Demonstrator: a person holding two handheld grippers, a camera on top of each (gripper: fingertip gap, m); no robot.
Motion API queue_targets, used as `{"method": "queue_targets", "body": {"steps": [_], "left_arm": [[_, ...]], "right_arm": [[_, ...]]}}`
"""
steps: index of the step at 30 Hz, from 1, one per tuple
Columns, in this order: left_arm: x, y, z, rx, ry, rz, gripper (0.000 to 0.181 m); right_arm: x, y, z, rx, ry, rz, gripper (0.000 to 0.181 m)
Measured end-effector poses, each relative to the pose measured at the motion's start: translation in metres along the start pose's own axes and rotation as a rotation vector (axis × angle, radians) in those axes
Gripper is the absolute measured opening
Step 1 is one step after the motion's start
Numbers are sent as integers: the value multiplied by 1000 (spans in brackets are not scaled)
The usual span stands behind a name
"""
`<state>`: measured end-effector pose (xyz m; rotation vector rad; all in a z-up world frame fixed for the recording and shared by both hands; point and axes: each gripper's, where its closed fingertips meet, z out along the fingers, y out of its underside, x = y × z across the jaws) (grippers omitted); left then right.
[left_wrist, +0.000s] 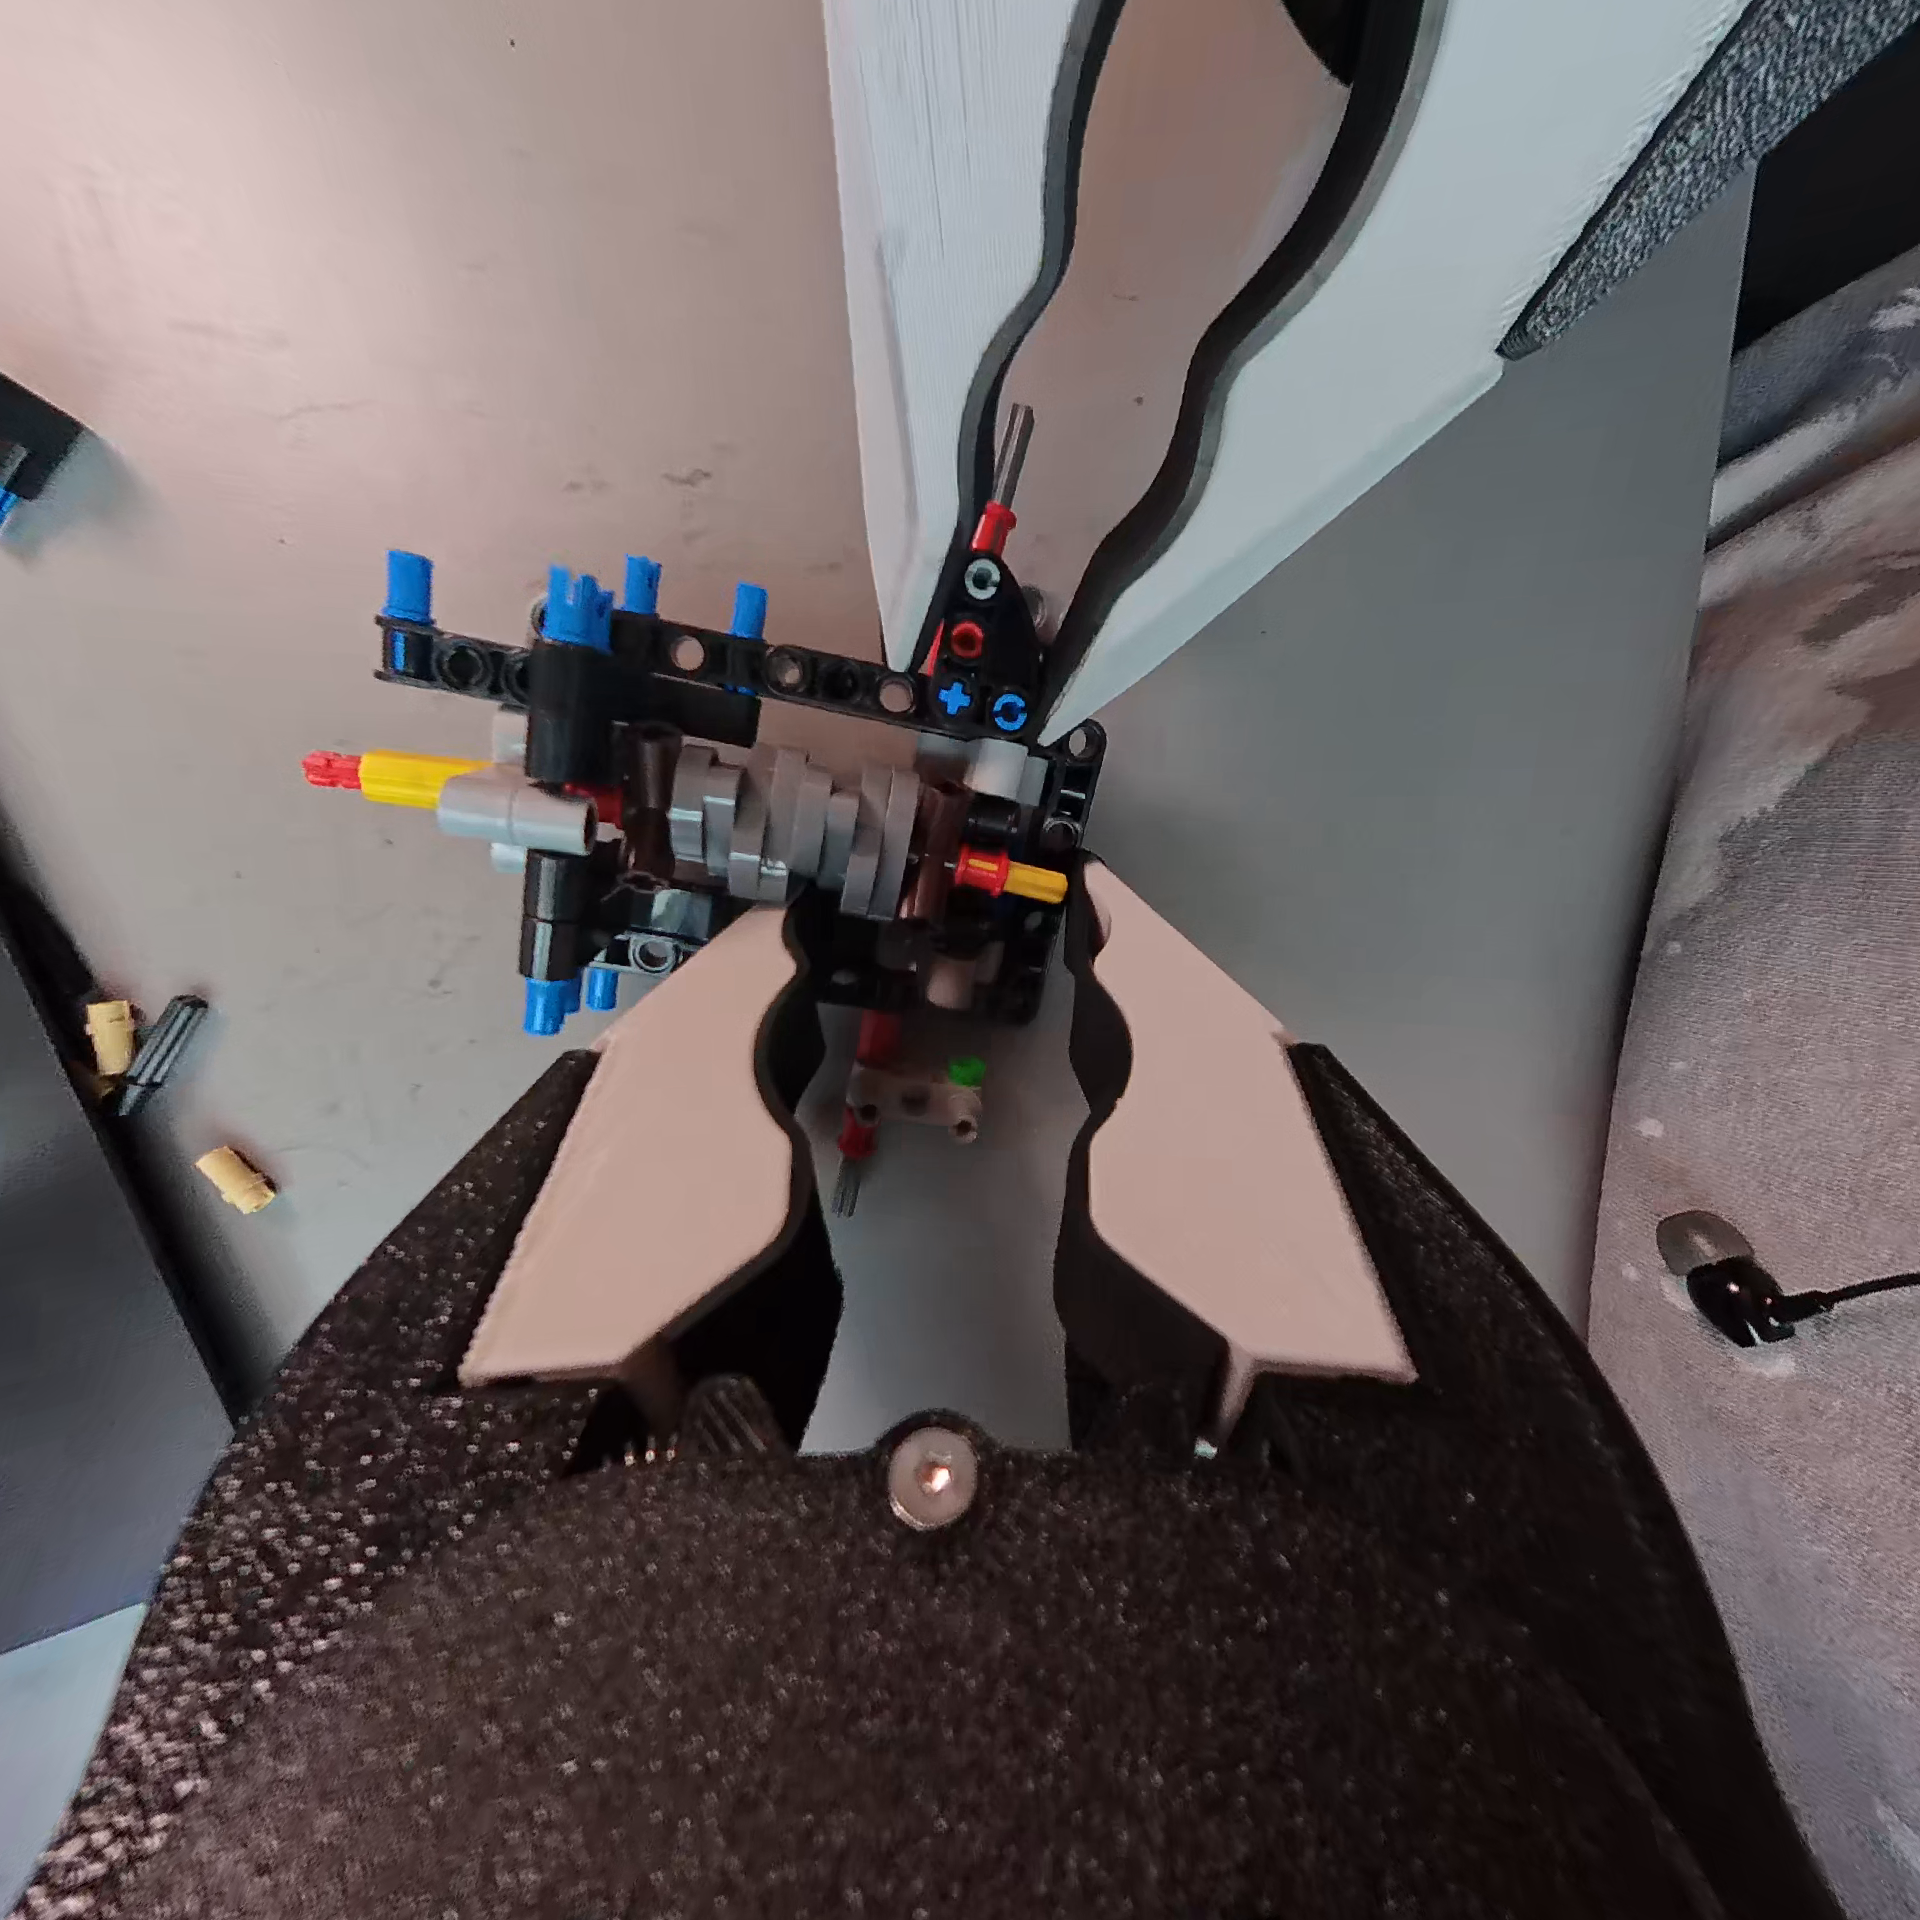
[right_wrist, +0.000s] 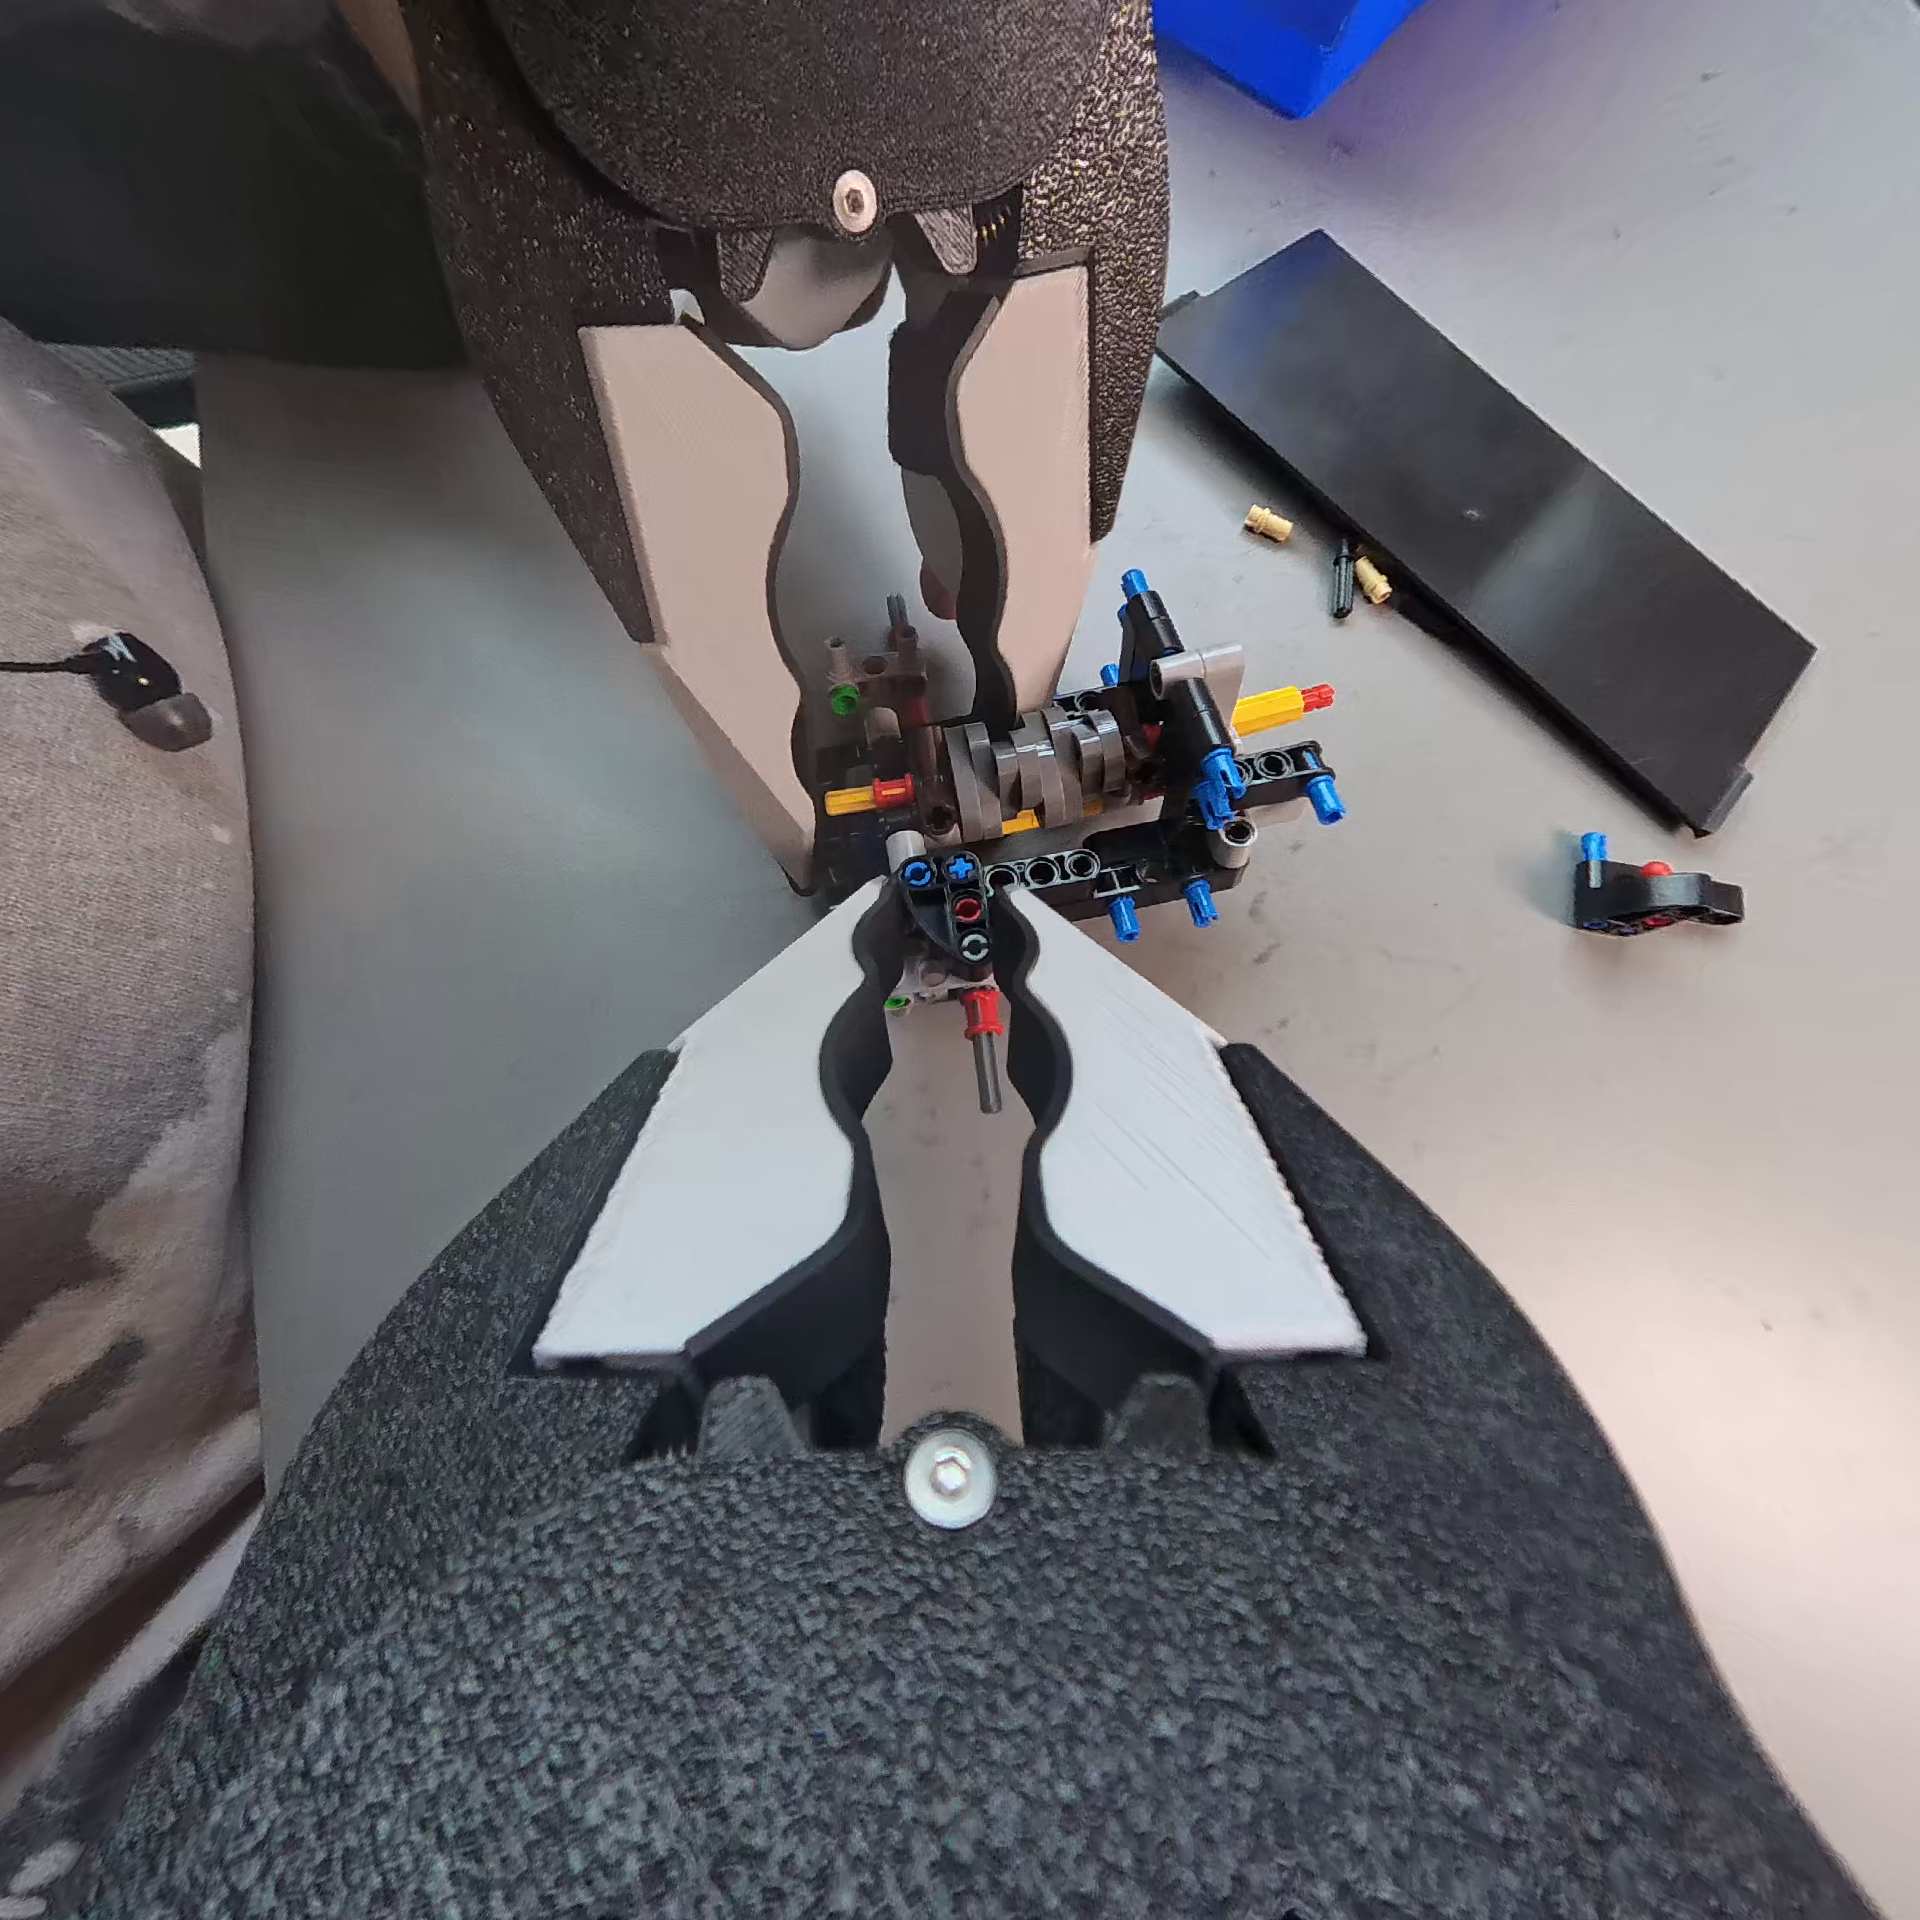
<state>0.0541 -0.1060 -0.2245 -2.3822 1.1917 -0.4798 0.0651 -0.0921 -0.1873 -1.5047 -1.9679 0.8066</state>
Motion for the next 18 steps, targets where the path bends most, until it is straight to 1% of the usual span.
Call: {"method": "queue_targets", "body": {"steps": [5,7,11,14,16,17,18], "left_arm": [[0,1,0,-32,0,34,45],[1,2,0,-47,7,48,45],[1,3,0,-89,16,81,45],[0,3,0,-111,15,80,45],[0,3,-1,-115,26,65,45],[0,3,-1,-120,27,72,45],[0,4,-1,-123,24,90,45]], "right_arm": [[-3,0,0,30,41,9,13],[-5,-2,0,6,70,-55,13],[-7,1,0,-15,80,-136,13],[-5,1,0,14,28,-109,12],[-2,-1,-1,62,-65,53,13],[-3,-1,-1,62,-67,61,13],[-5,-1,-1,44,-44,11,12]]}}
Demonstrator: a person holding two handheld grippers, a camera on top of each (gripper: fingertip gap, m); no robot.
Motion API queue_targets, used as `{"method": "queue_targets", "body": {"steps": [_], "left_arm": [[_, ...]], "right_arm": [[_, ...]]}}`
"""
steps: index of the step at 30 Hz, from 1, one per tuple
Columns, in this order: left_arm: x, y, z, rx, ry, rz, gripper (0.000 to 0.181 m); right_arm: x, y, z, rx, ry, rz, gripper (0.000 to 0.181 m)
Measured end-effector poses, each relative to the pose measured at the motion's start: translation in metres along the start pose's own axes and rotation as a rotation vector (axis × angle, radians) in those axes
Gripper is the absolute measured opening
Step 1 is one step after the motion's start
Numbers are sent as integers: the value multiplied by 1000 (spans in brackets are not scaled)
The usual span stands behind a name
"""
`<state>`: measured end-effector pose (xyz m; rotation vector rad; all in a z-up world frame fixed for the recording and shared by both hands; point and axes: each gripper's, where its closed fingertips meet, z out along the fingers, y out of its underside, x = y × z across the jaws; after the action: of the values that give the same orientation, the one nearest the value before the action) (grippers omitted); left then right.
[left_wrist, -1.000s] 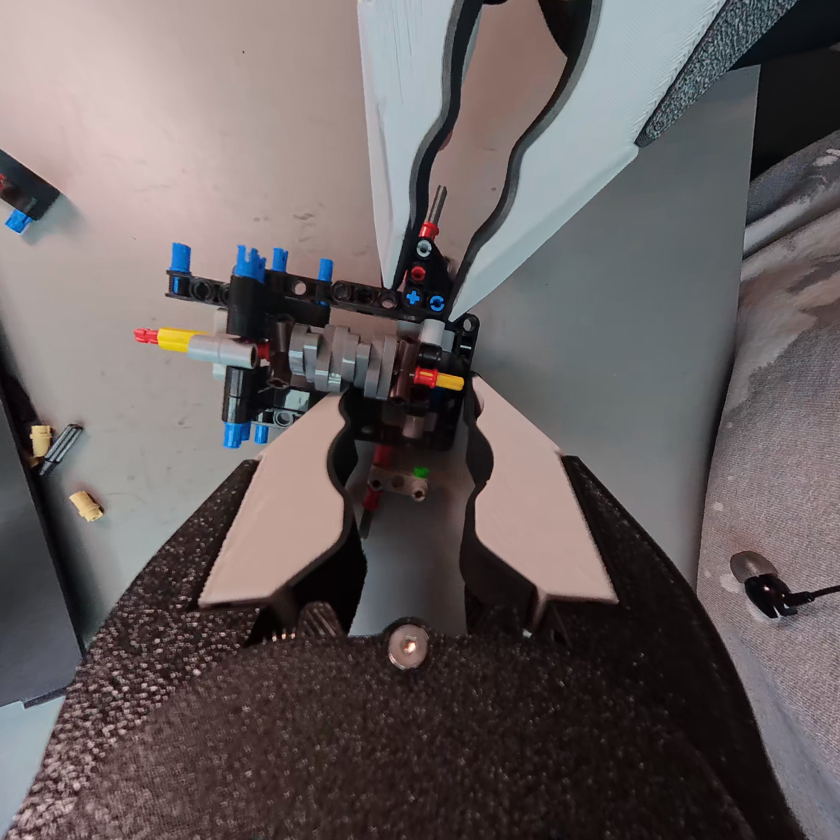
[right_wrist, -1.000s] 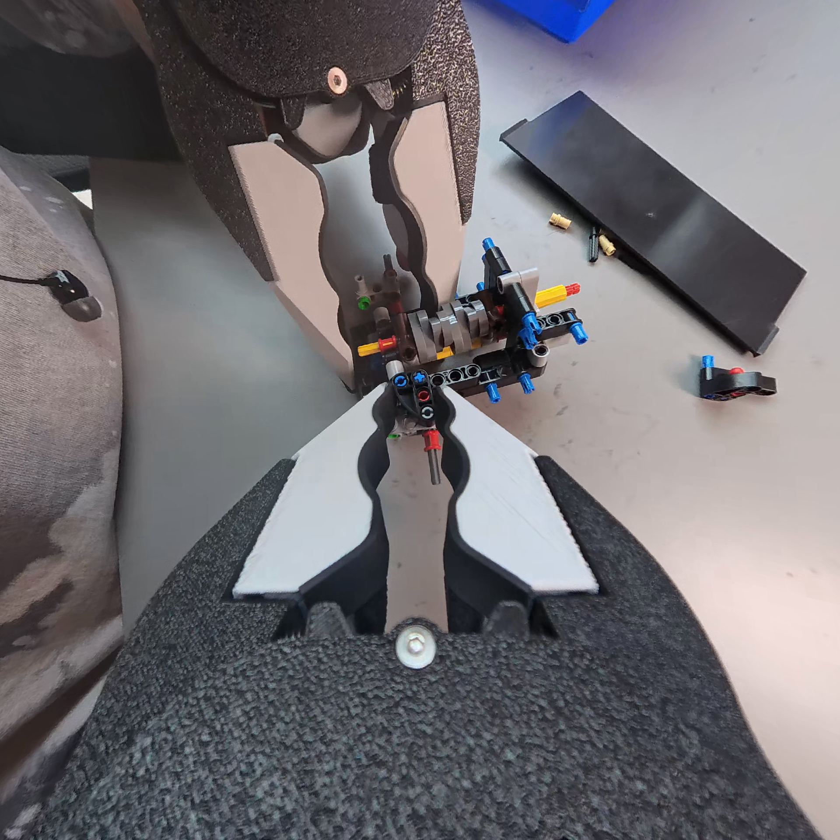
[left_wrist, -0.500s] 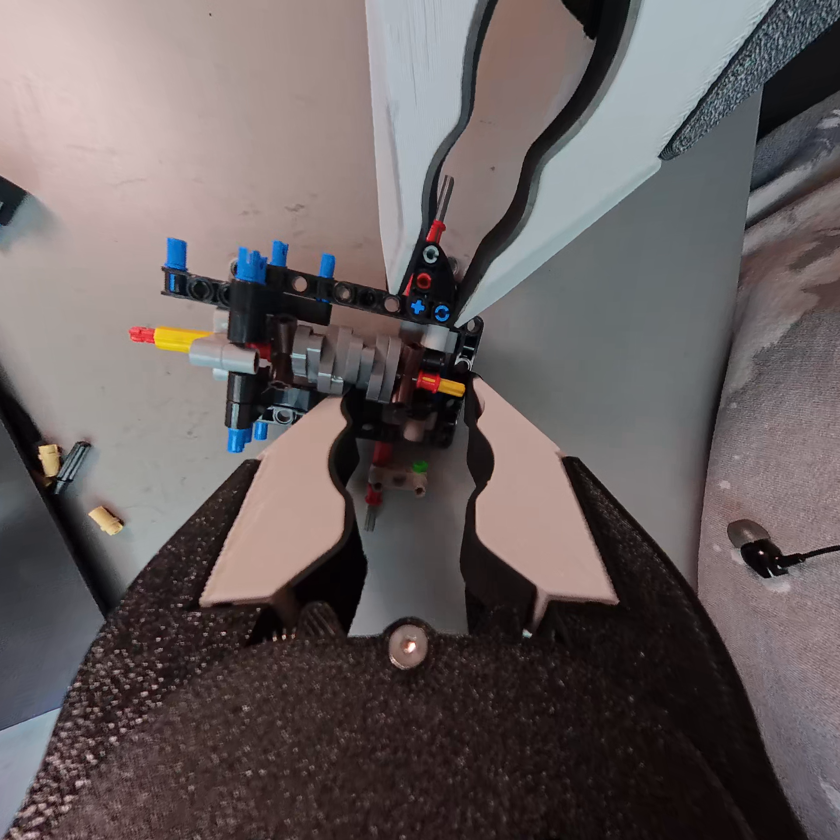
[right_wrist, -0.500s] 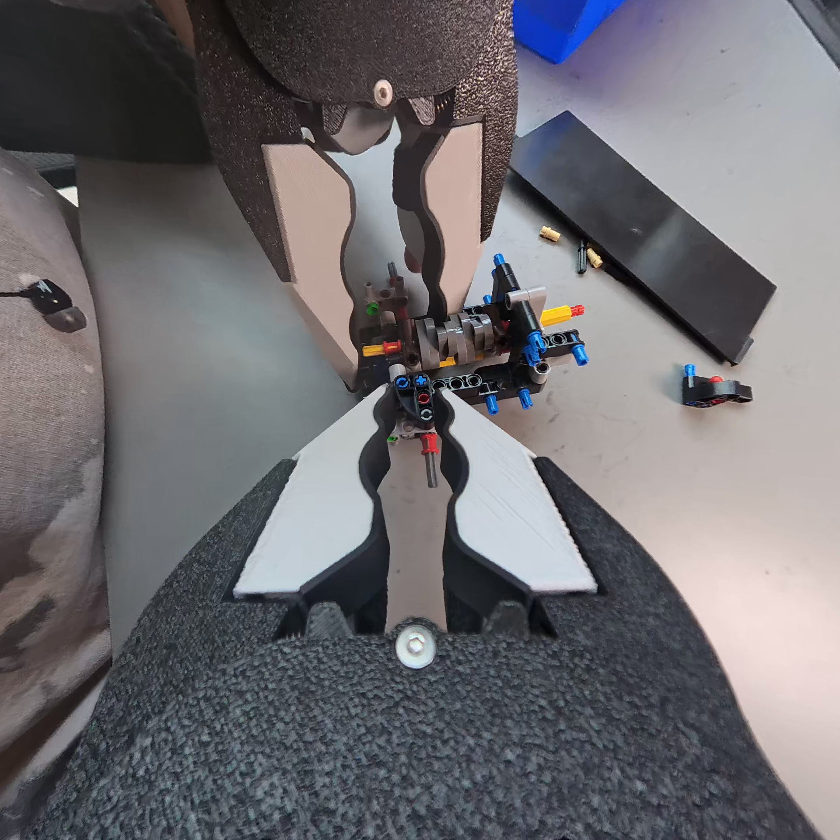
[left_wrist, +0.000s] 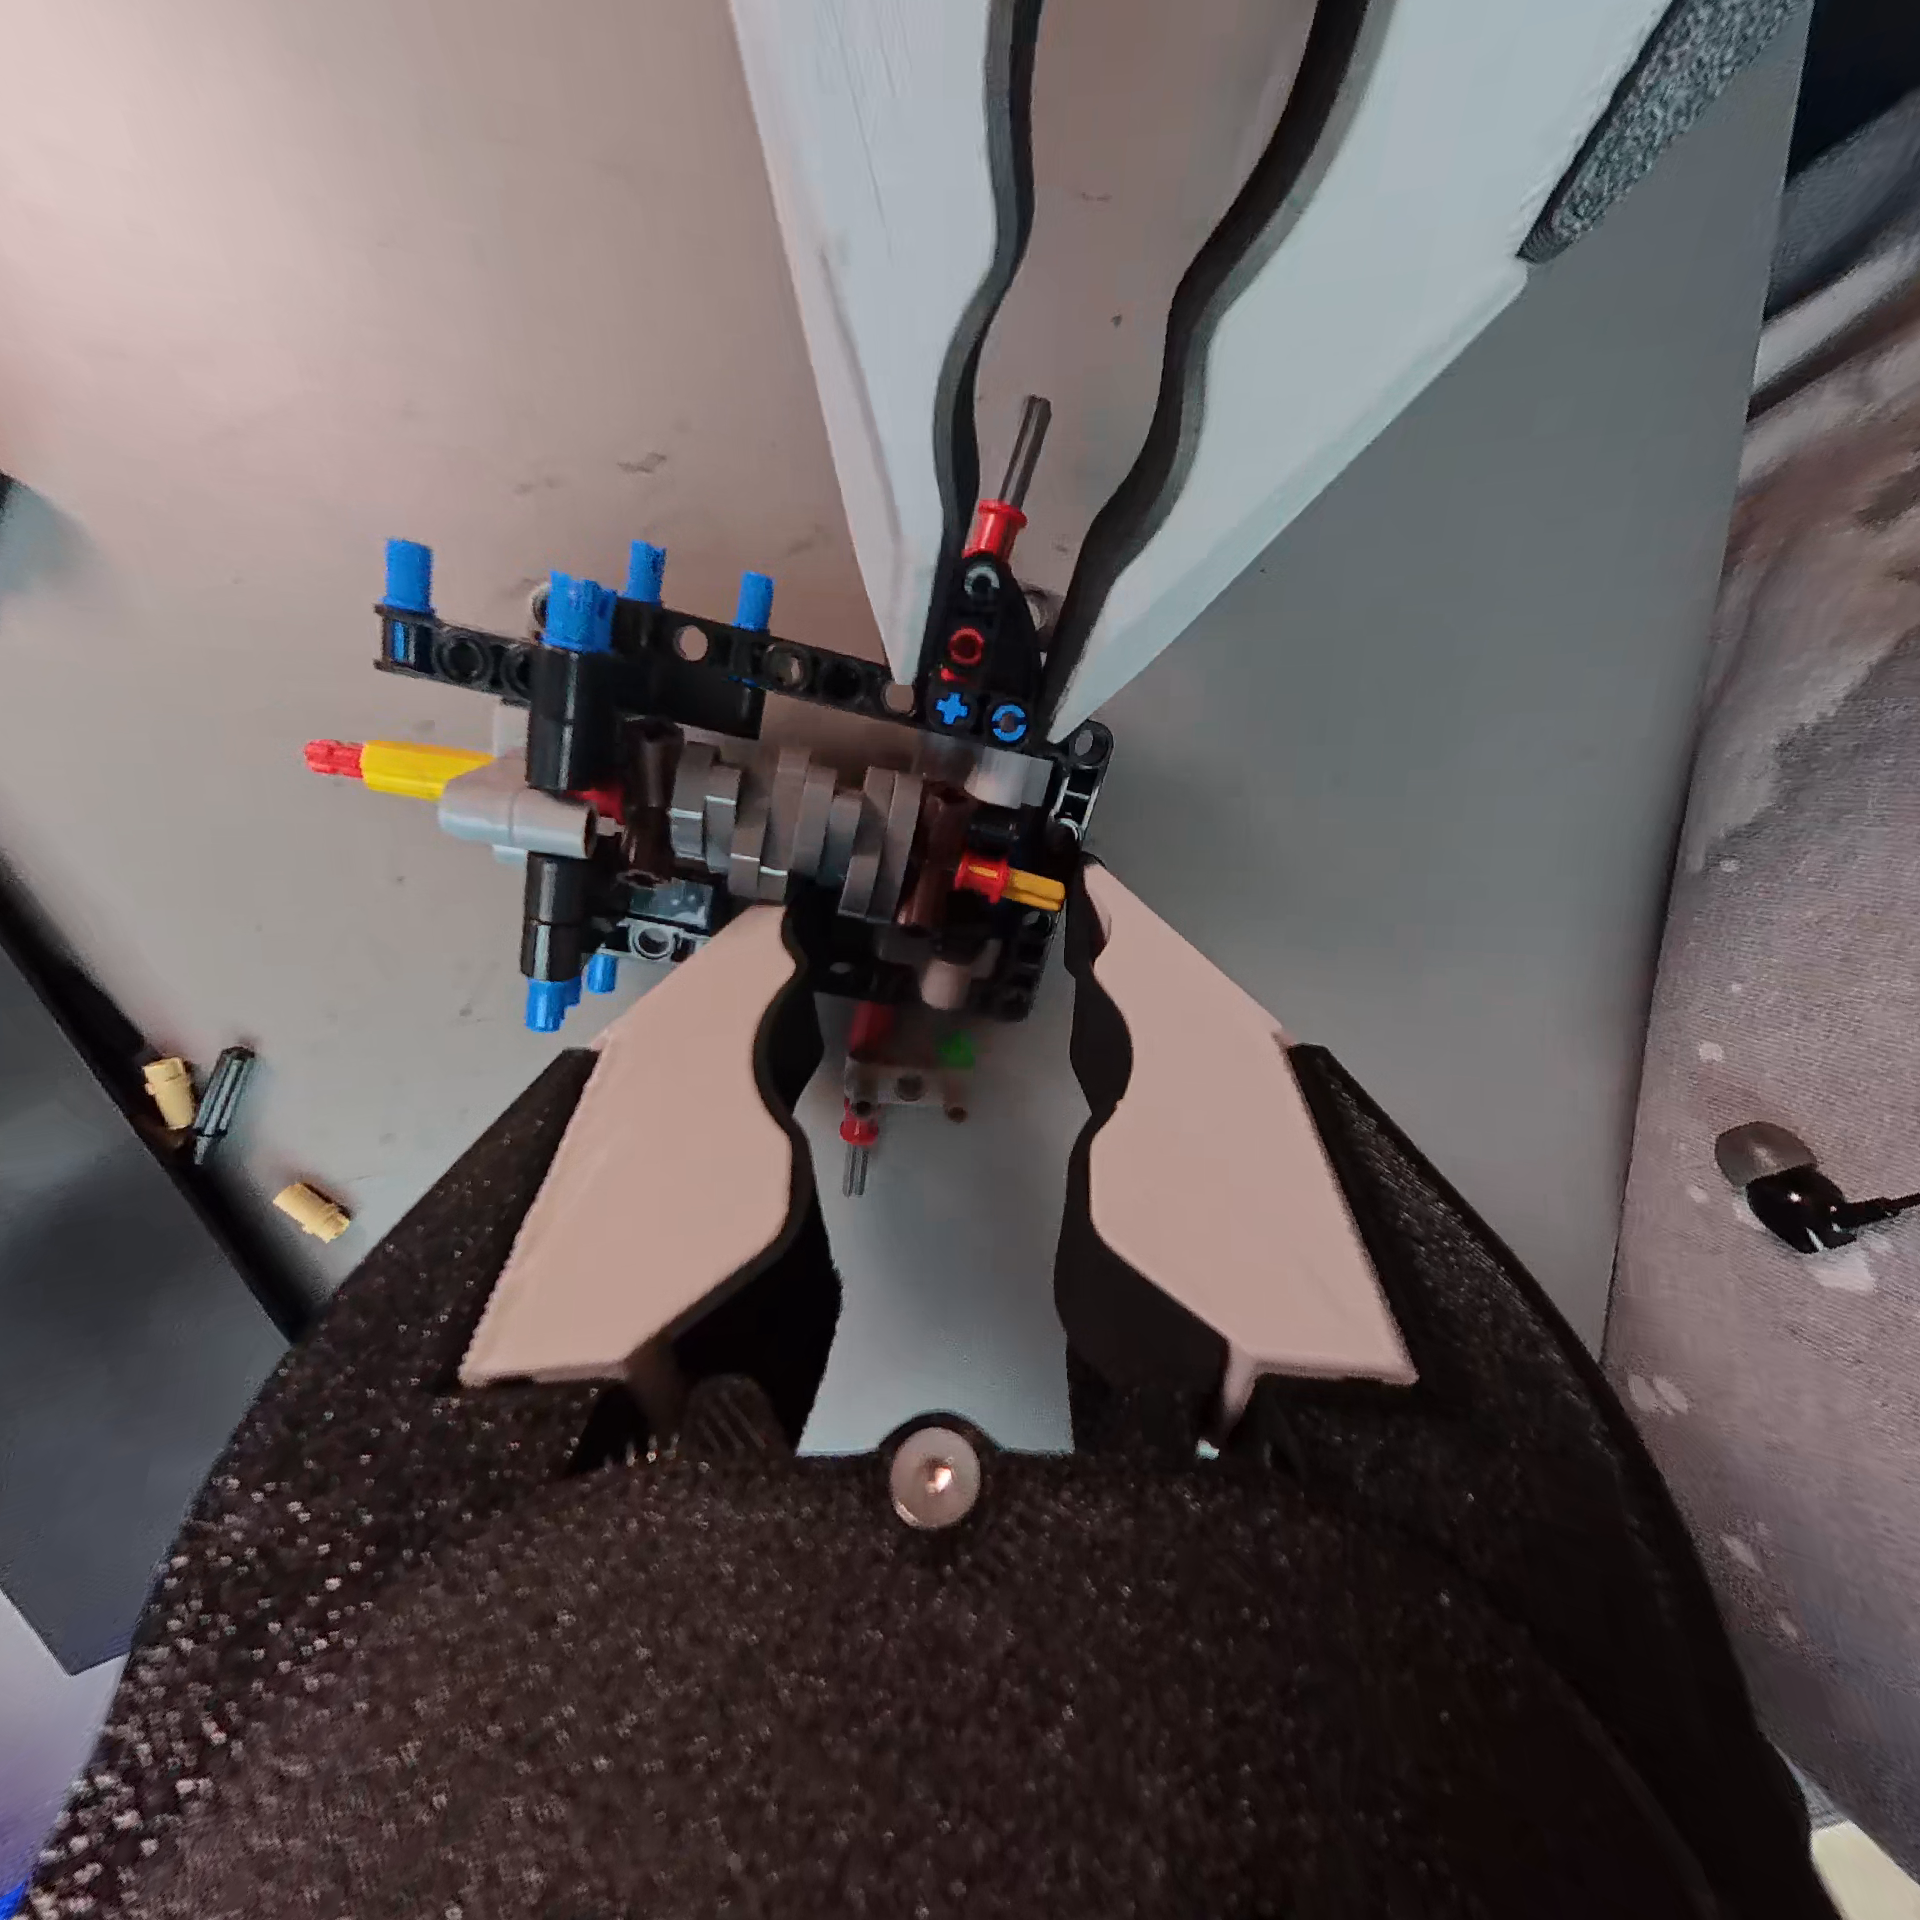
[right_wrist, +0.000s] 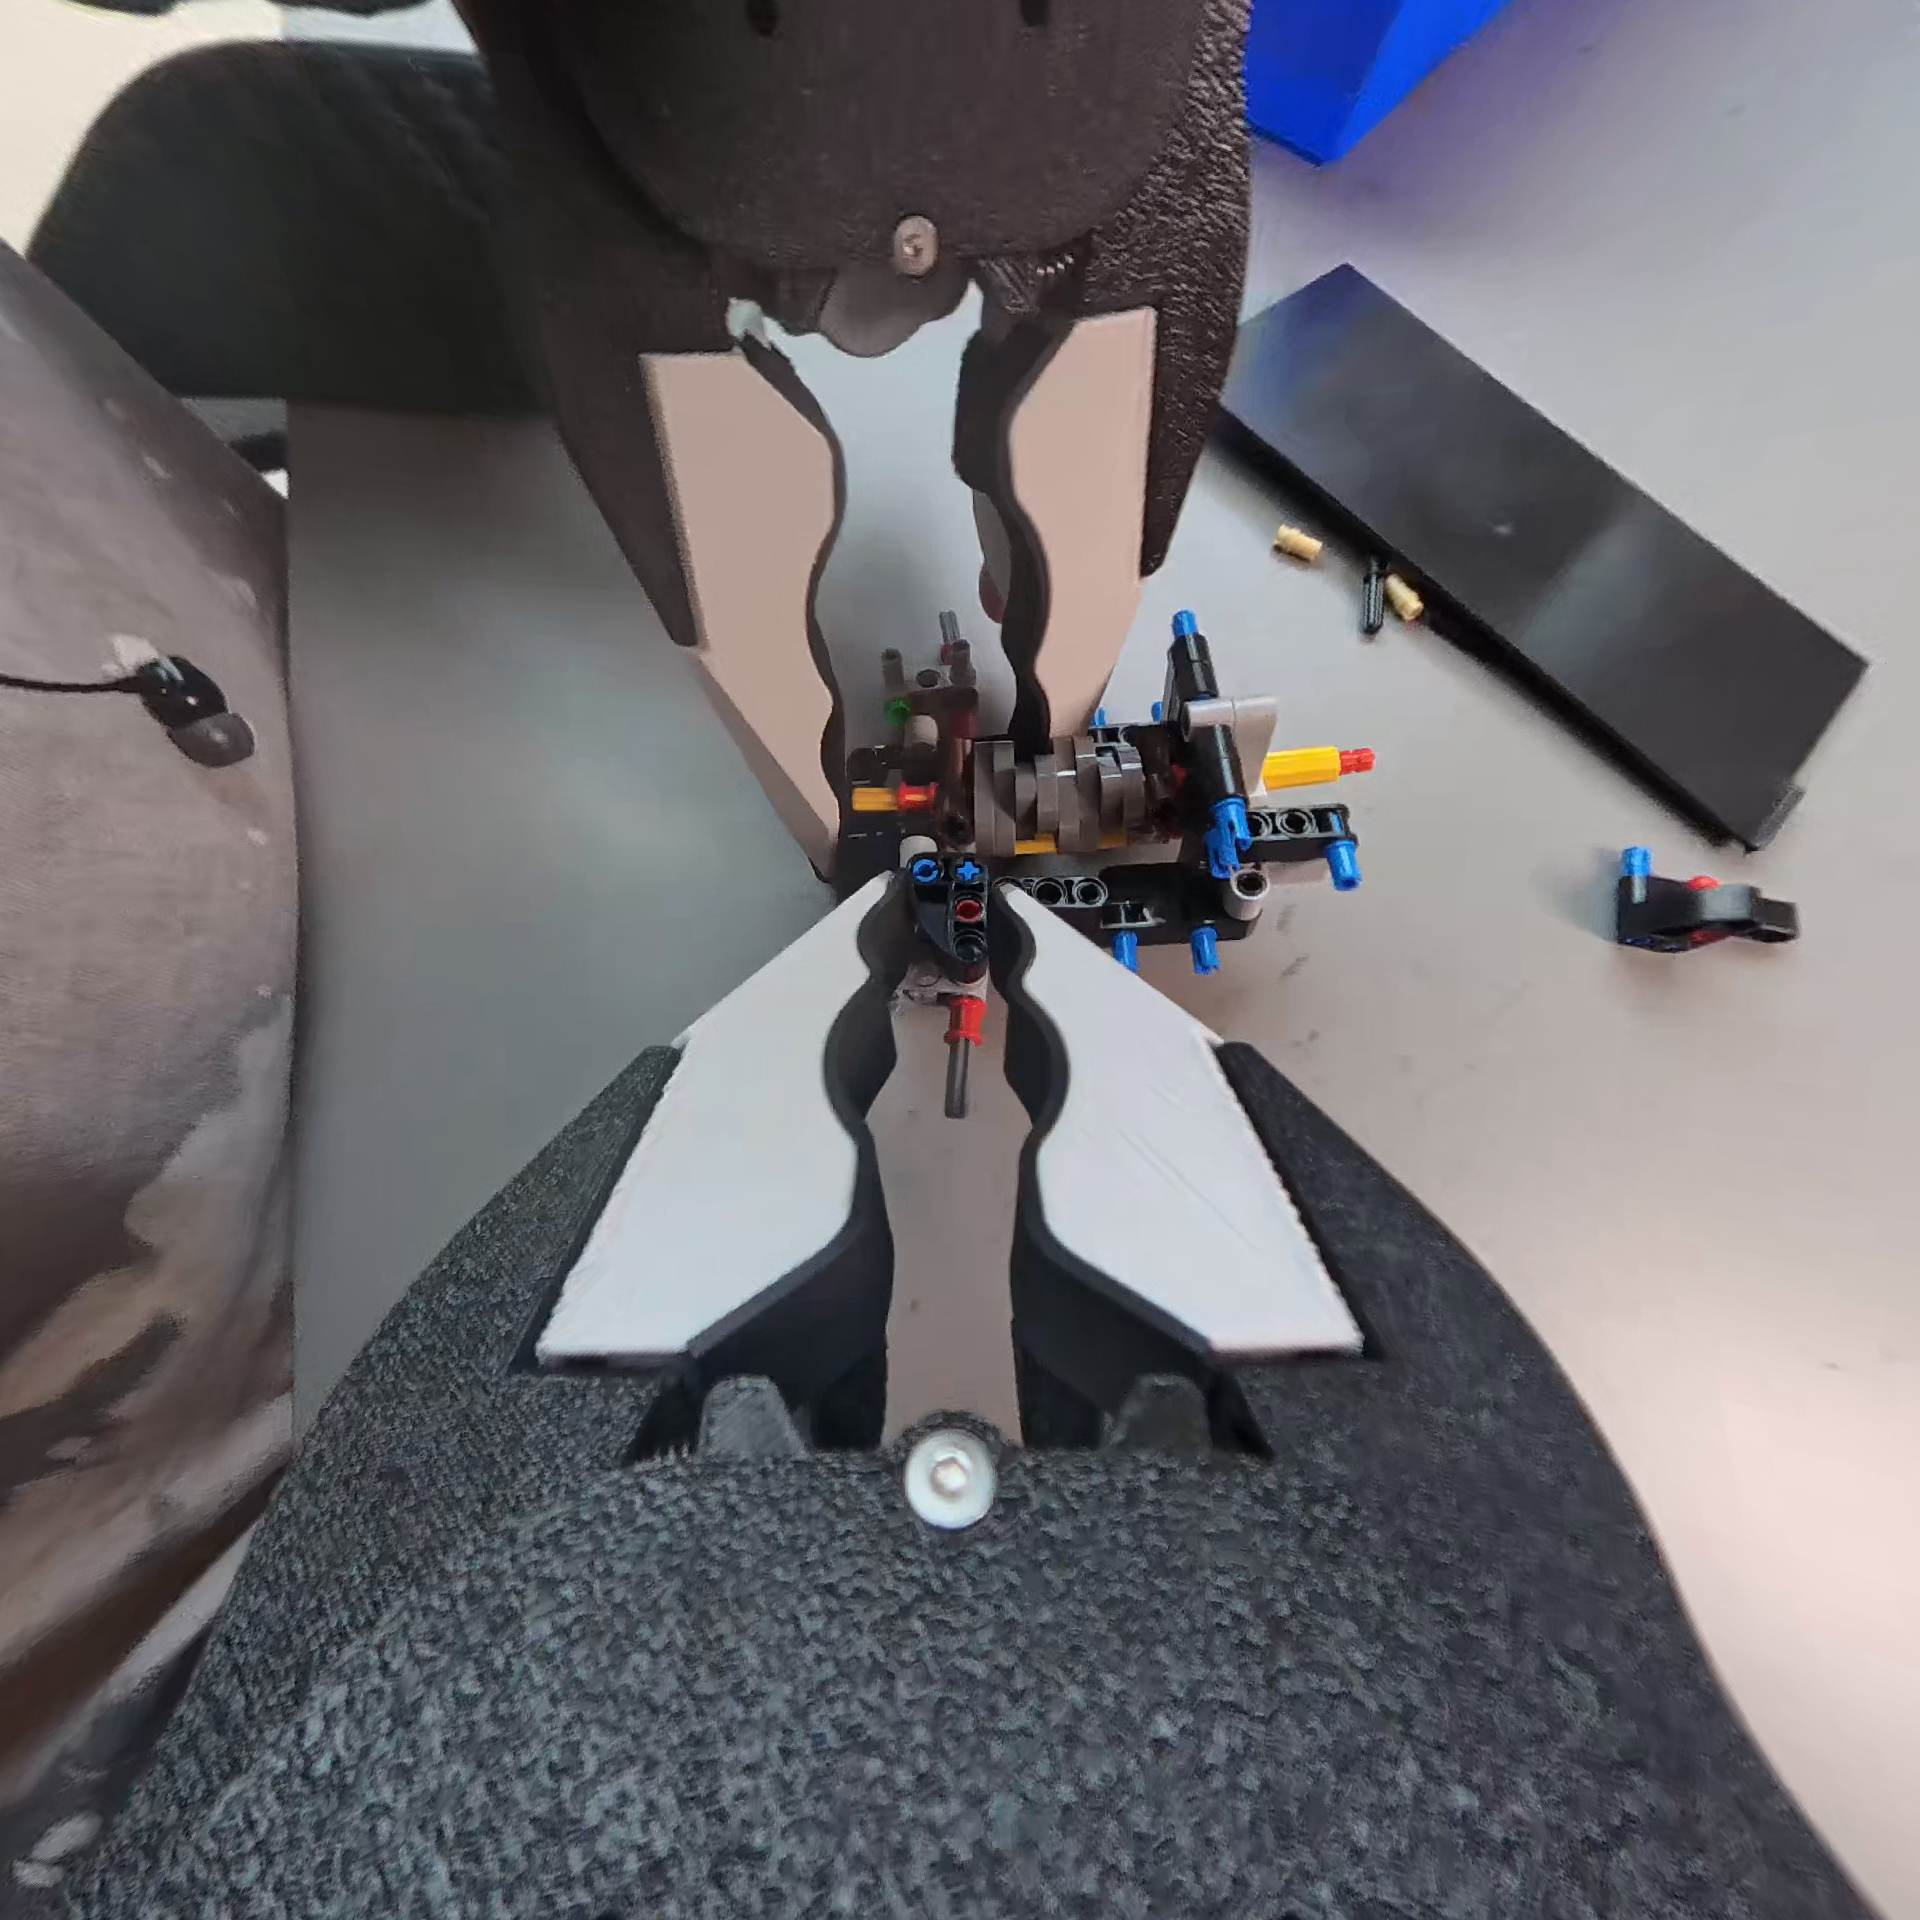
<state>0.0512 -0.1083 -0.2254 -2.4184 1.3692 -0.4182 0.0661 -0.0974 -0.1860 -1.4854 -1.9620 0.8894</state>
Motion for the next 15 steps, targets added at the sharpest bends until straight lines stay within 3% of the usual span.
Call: {"method": "queue_targets", "body": {"steps": [5,6,7,8,10,15], "left_arm": [[2,-1,0,26,21,19,45],[0,0,0,23,2,20,44],[-3,1,1,0,-32,37,43],[-2,2,1,-22,-38,63,44],[0,2,0,-10,-3,54,45],[-1,0,-1,26,43,48,45]], "right_arm": [[-2,-5,-2,63,1,-21,12],[-5,-43,-19,298,-46,63,12],[6,-66,-38,381,-41,121,13],[19,-60,-39,327,52,30,13],[-1,-30,-18,204,-3,-21,15],[24,-25,-40,248,82,19,15]]}}
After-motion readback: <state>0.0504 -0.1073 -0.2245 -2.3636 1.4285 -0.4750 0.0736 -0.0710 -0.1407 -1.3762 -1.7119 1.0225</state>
